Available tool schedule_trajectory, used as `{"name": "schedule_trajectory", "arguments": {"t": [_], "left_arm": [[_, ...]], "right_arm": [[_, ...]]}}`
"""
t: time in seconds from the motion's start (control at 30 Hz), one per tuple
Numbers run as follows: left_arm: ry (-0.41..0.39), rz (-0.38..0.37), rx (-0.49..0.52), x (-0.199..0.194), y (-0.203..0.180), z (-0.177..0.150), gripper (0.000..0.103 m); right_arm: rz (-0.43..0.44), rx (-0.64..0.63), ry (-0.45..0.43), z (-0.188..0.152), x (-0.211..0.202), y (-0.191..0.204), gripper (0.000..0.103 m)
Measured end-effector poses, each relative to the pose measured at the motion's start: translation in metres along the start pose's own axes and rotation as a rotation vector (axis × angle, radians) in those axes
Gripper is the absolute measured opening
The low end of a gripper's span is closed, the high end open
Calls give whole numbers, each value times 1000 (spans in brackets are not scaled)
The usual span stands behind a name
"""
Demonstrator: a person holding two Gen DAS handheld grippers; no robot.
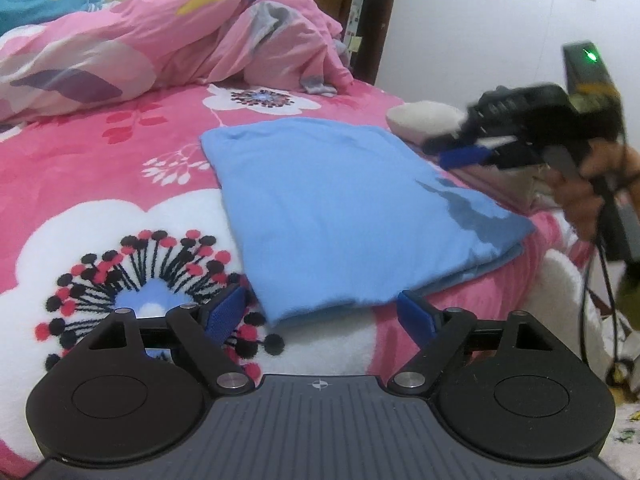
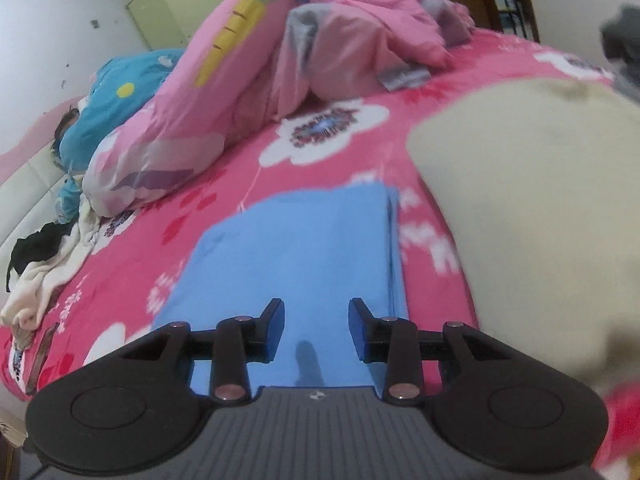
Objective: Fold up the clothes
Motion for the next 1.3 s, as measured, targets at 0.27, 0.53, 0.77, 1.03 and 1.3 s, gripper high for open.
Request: {"name": "schedule_trajectory", "arguments": {"t": [0.27, 0.53, 0.77, 1.03, 1.3], "left_arm": [[11, 31, 1, 0, -3, 1, 84], [17, 62, -54, -7, 1, 4, 84], [5, 76, -126, -14, 7, 8, 87], [2, 84, -132, -18, 6, 7, 87], [-3, 82, -134, -20, 6, 7, 89]], "right_arm": [[-8, 73, 0, -33, -22, -20, 45], [6, 88, -51, -30, -44, -18, 61], [23, 152, -40, -36, -45, -20, 69], [-57, 149, -44, -40, -52, -19, 84], [-51, 57, -104, -38, -65, 8, 103]]}}
Point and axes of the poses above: each gripper's, at about its wrist camera, not at the fingertips, and x roughly the way its jaws point, y to its left, z to its top, the point moved 4 cm from there along x, roughly the way its jaws point, and after that the axes turned 1 degree about -y, right-handed, at the moved point
